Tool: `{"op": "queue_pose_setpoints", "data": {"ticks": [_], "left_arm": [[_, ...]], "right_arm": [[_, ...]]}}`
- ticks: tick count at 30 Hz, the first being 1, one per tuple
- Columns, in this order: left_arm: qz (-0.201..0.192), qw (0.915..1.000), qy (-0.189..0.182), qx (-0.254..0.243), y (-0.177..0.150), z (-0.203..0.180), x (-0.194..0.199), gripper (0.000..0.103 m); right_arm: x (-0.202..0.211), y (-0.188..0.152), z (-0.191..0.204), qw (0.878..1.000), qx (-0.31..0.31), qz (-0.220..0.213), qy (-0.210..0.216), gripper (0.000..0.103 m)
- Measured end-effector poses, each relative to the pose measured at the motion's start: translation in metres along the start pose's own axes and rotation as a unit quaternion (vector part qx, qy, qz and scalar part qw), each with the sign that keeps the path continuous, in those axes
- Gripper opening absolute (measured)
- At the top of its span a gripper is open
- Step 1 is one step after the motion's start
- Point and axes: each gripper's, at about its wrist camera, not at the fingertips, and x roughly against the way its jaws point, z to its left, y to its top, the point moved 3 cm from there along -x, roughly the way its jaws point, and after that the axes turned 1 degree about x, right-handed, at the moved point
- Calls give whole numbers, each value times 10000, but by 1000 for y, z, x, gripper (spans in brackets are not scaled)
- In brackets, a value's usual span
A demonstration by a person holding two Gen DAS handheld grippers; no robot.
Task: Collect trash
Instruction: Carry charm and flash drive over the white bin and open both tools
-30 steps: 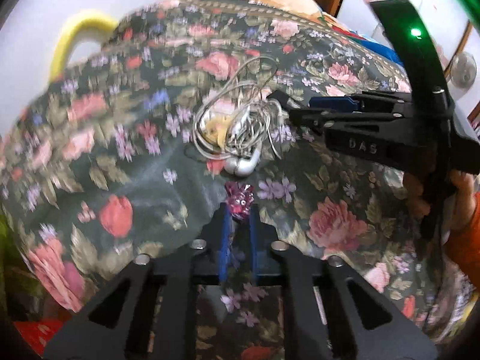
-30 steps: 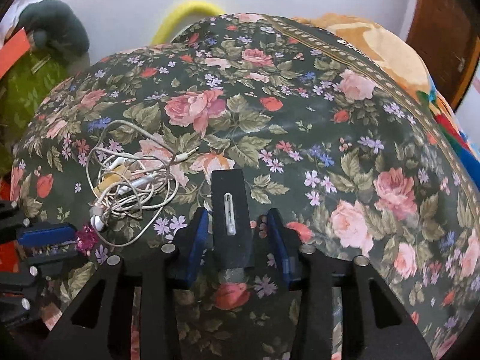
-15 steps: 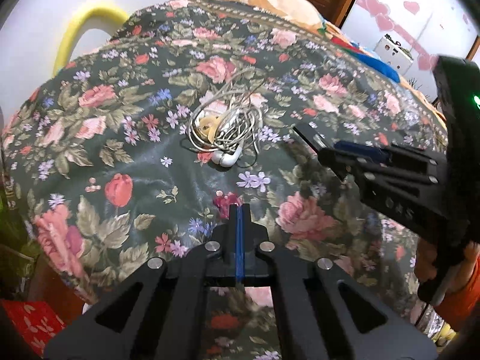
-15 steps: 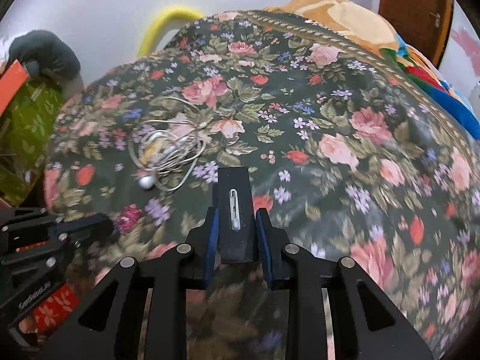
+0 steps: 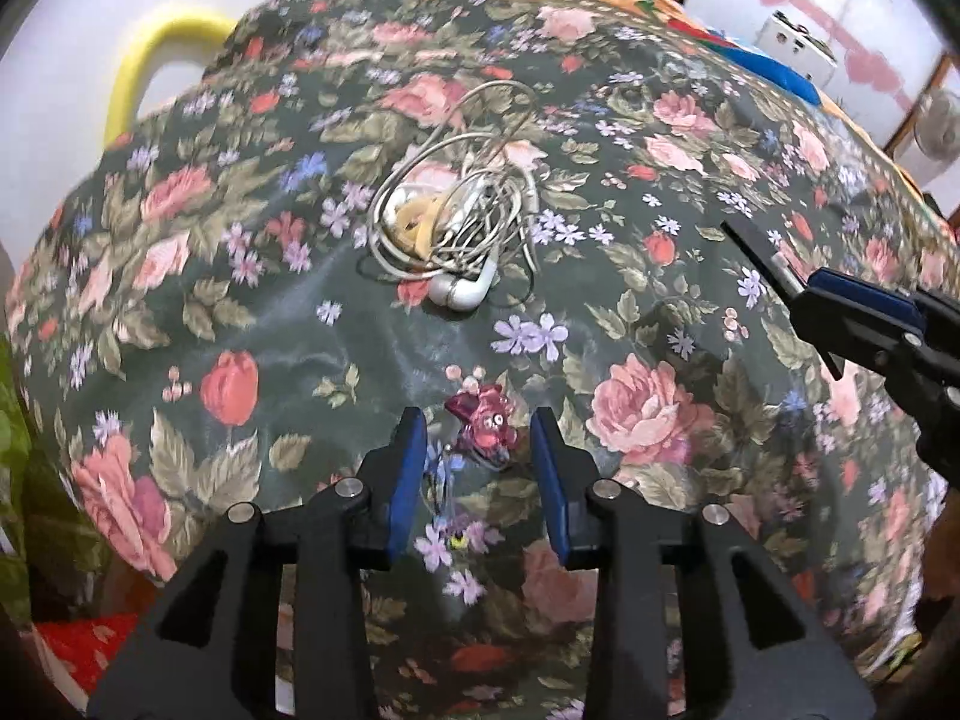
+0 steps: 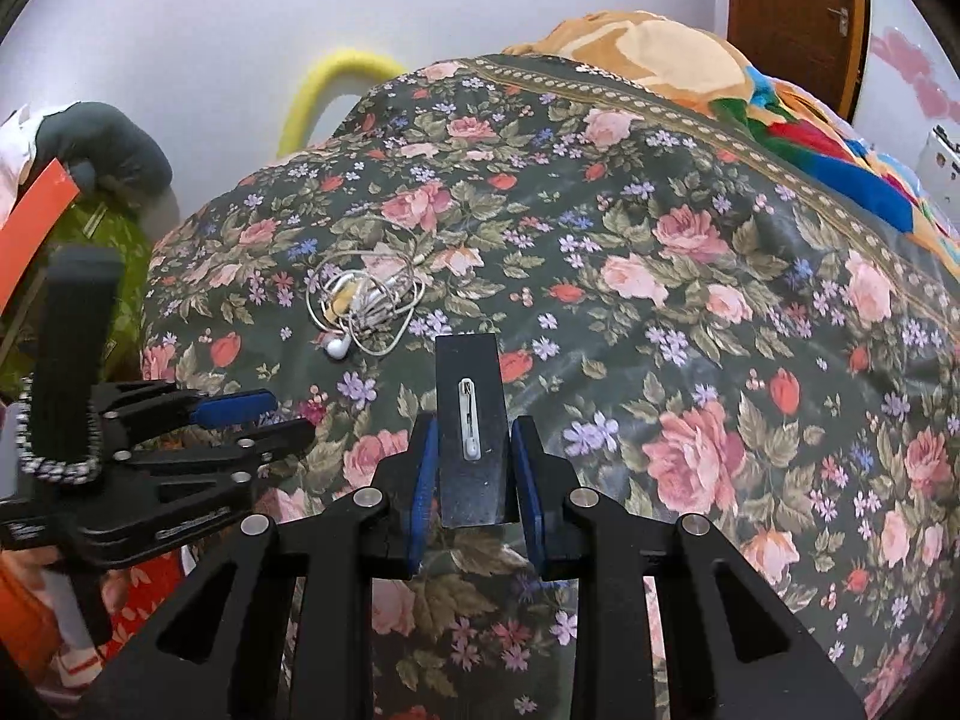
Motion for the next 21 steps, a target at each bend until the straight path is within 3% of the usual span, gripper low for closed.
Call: {"op": "queue_pose_setpoints", "data": {"ticks": [4, 11, 21], "left_arm": [[-140, 9997, 191, 35, -1, 0, -2, 19], [-213, 9987, 15, 465, -1, 8, 16, 19], [-694, 9946, 19, 766, -21, 36, 111, 19]], "right_arm": [[-3, -5, -2, 10000, 15, 23, -86, 23], [8, -4, 3, 9999, -80, -40, -91, 23], [53, 6, 57, 9993, 165, -339, 5, 23]]}}
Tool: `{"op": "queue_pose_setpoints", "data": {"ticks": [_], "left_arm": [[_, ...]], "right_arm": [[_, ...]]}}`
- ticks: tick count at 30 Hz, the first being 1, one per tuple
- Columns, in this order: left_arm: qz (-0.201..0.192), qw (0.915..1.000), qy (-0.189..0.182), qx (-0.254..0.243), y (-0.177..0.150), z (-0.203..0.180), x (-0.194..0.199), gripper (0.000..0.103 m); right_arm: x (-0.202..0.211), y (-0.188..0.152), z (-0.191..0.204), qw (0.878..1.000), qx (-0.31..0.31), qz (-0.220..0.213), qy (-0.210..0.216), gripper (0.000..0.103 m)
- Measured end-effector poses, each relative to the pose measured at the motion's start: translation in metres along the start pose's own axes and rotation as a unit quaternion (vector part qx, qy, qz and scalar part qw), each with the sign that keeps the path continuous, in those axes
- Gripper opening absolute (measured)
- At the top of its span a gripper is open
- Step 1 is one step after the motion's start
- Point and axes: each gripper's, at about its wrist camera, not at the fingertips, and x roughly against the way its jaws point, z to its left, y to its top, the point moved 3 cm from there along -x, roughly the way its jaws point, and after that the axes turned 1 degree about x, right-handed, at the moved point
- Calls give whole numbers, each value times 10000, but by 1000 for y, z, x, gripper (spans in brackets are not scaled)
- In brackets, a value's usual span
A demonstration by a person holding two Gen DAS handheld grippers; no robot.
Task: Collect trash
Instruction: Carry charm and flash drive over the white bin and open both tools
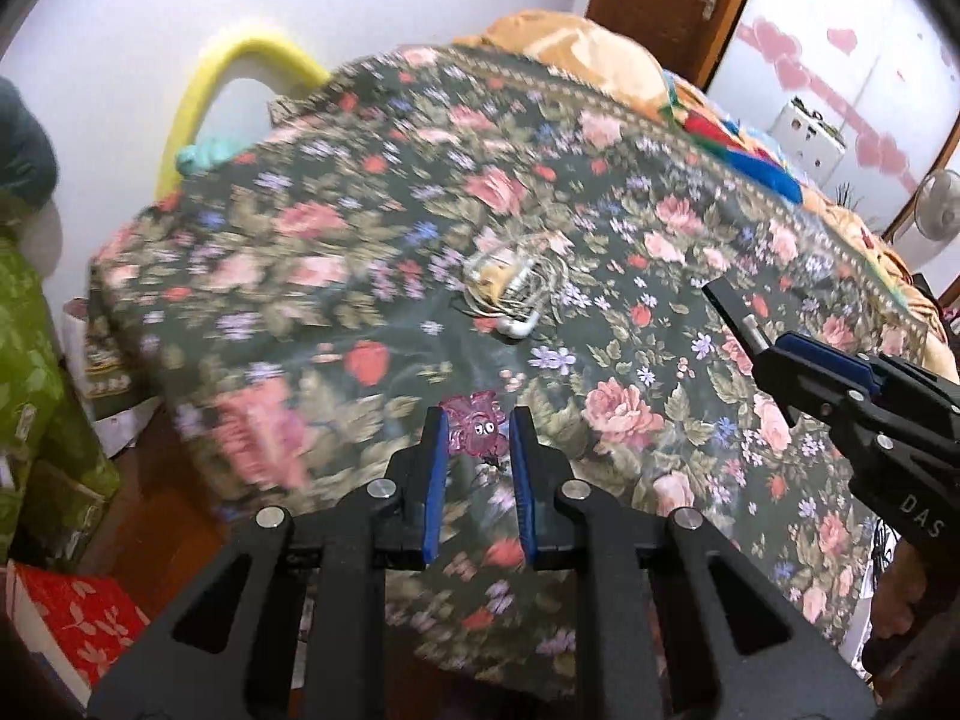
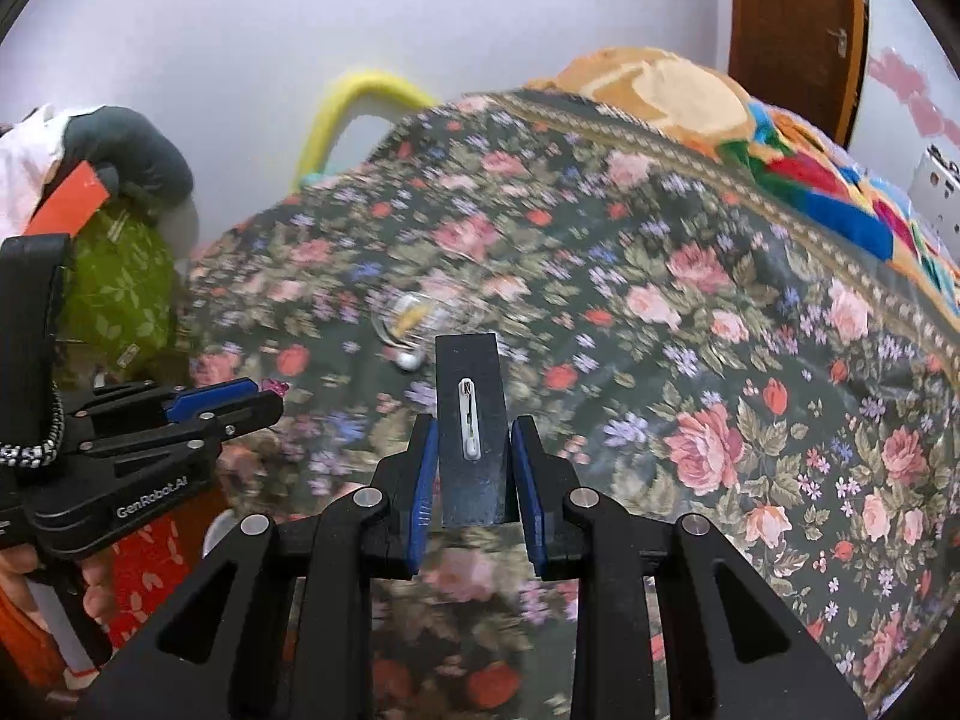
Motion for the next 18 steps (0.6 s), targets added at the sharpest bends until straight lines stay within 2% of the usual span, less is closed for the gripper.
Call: {"op": "queue_pose_setpoints", "data": {"ticks": [10, 18], "left_arm": [[-467, 9977, 321, 379, -25, 65, 89, 19], [-512, 9948, 507, 714, -62, 128, 130, 19]], "right_arm": [[38, 9, 95, 9981, 468, -260, 319, 23], [42, 1, 170, 9944, 853, -240, 579, 23]]}}
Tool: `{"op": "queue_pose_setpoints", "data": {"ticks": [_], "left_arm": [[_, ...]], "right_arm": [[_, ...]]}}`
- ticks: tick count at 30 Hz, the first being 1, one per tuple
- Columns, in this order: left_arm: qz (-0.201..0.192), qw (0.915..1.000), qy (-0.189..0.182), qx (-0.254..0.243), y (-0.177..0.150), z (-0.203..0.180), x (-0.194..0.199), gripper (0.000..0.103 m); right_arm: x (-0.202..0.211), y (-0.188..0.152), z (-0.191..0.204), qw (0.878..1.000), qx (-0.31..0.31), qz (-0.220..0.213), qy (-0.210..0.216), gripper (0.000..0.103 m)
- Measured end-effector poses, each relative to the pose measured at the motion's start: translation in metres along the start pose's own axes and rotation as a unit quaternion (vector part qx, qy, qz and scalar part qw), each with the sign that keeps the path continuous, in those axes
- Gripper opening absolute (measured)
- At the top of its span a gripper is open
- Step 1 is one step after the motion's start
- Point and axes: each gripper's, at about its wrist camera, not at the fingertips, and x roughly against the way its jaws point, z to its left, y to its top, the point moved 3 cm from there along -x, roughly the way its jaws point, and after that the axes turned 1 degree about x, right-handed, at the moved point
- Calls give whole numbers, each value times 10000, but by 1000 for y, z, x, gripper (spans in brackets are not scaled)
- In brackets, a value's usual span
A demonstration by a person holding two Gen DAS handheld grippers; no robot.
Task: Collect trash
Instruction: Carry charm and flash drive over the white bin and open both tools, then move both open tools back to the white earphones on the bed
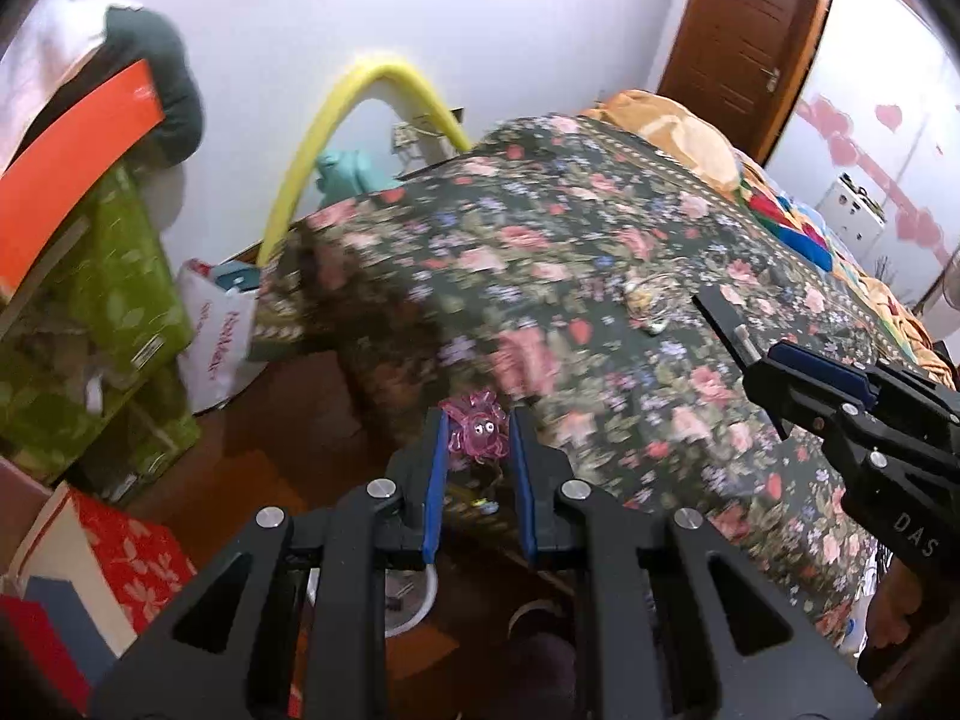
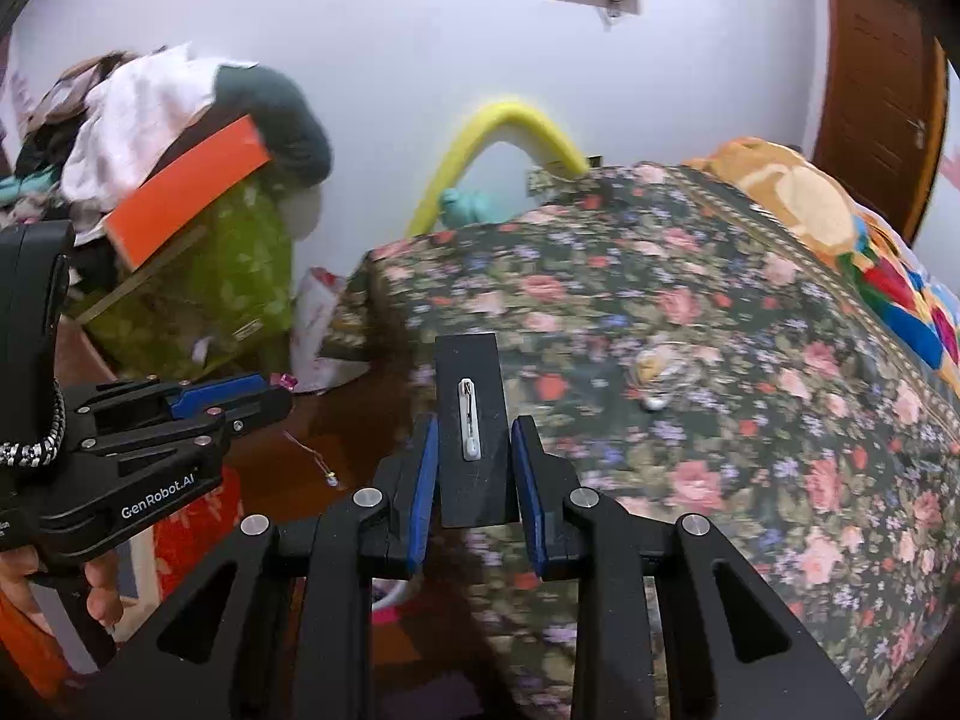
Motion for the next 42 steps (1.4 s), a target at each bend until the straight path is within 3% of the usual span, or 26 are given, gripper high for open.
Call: {"op": "queue_pose_setpoints", "data": {"ticks": [7, 14, 25, 27, 29, 37, 42], "left_arm": [[225, 9994, 215, 167, -29, 56, 7, 19], [618, 9965, 303, 480, -57, 97, -11, 19], [1248, 9890, 311, 737, -86, 133, -54, 19], [1316, 9876, 264, 812, -89, 137, -60, 19], [1386, 9859, 217, 917, -90, 141, -66, 19], [1554, 9827, 200, 985, -97, 143, -78, 22], [1270, 9877, 315, 854, -93, 136, -62, 22]], "right_arm": [[-32, -9, 59, 9985, 206, 357, 369, 23], [-86, -29, 103, 9912, 316, 1033, 771, 23], [-153, -57, 124, 9703, -26, 1973, 1402, 24], [-160, -58, 126, 9657, -80, 2111, 1513, 28], [-166, -59, 127, 9626, -107, 2254, 1497, 37], [-163, -54, 118, 9672, -37, 2185, 1292, 38], [-140, -43, 110, 9767, 39, 1822, 1136, 38]]}}
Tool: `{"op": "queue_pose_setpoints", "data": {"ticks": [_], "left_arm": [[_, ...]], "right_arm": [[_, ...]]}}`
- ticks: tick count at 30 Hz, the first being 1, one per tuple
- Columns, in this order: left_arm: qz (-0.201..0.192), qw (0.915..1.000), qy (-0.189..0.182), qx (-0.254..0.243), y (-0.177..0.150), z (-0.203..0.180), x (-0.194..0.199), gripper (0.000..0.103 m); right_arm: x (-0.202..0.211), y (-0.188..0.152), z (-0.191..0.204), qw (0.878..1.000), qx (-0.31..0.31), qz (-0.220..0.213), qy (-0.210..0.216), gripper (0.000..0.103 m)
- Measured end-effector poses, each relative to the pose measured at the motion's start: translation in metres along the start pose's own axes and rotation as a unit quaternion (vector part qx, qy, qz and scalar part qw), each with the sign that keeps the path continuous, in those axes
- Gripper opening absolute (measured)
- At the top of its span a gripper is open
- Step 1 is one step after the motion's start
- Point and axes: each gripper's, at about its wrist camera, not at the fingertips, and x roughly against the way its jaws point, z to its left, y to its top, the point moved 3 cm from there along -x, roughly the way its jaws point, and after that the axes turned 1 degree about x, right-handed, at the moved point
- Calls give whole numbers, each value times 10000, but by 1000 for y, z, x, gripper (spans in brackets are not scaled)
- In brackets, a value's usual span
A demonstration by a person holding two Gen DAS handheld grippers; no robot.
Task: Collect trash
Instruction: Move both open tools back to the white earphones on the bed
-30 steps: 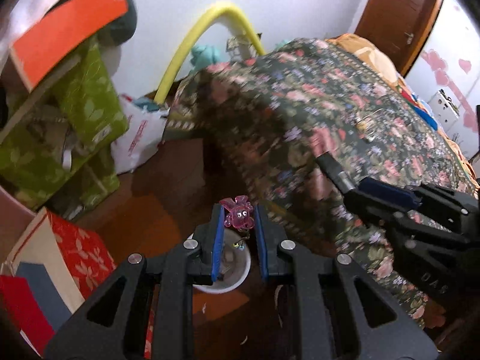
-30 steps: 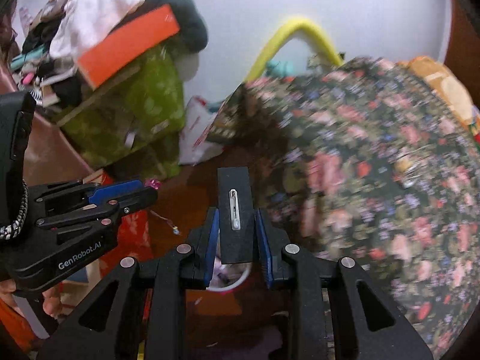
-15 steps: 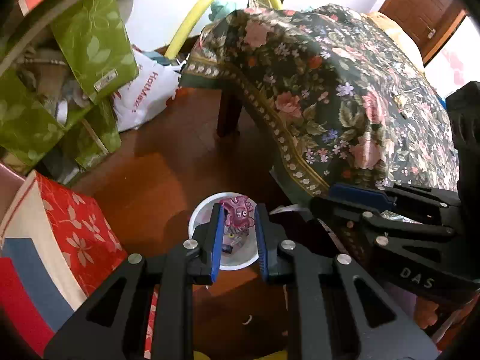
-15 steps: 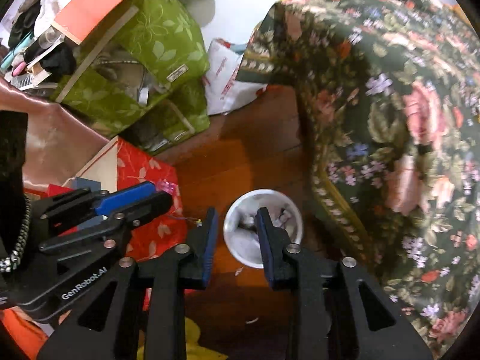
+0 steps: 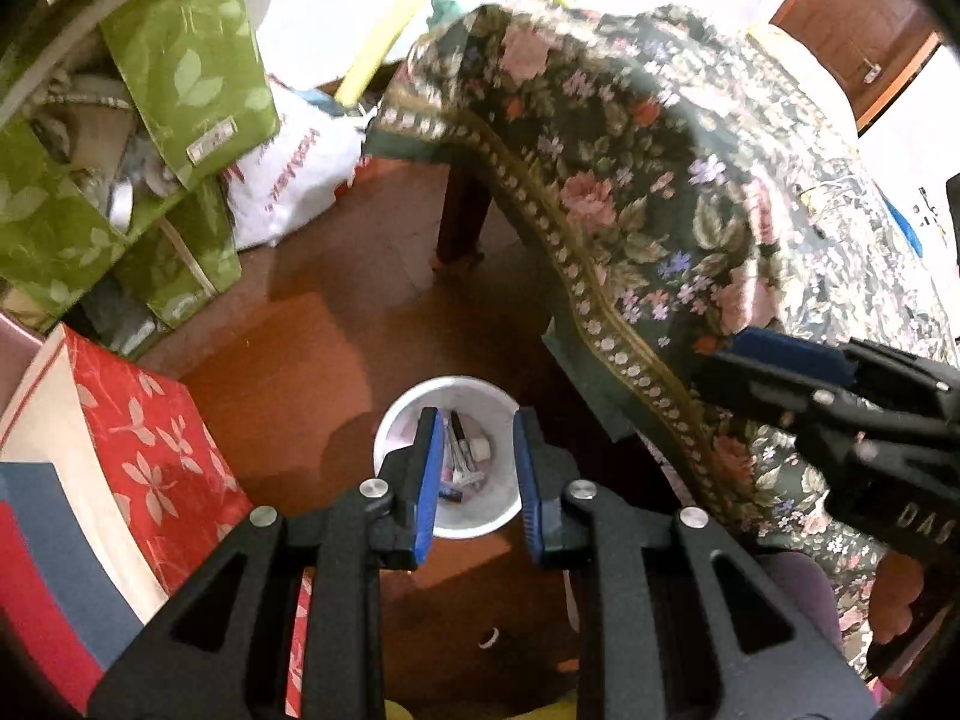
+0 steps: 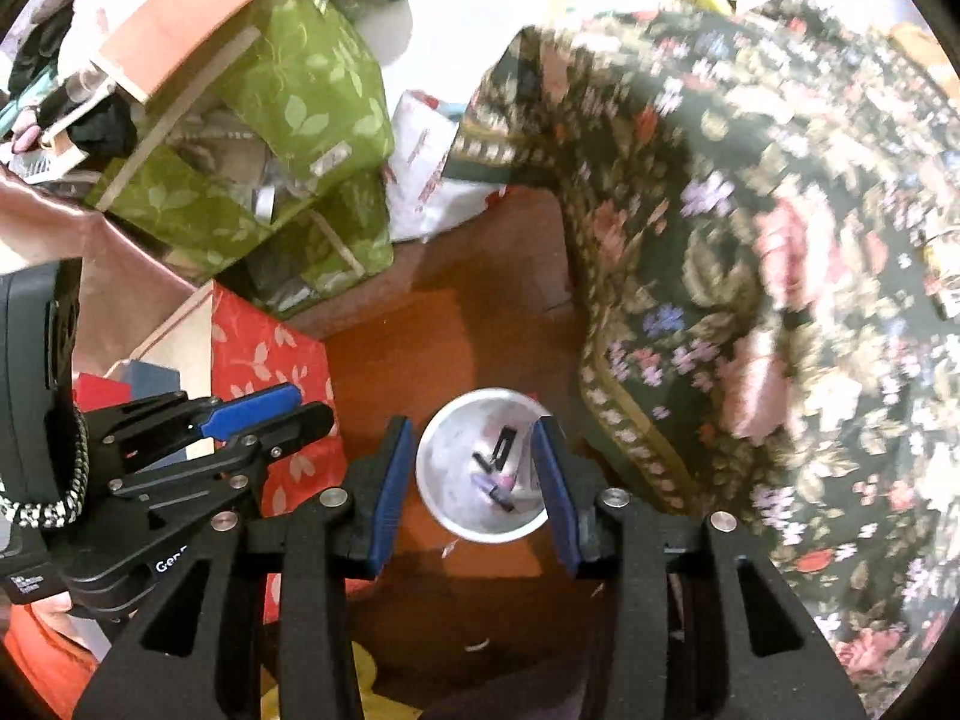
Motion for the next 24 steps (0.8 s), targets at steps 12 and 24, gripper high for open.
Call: {"op": "queue_pose_setpoints", "data": {"ticks": [12, 24], "left_arm": [[-1179, 9921, 81, -427, 28, -57, 76, 22], [-1770, 9798, -320, -875, 76, -170, 86, 36]], "right_arm": [[97, 8, -23, 9888, -47, -1391, -543, 38], [183, 9, -121, 9604, -469, -2330, -1453, 38]]}}
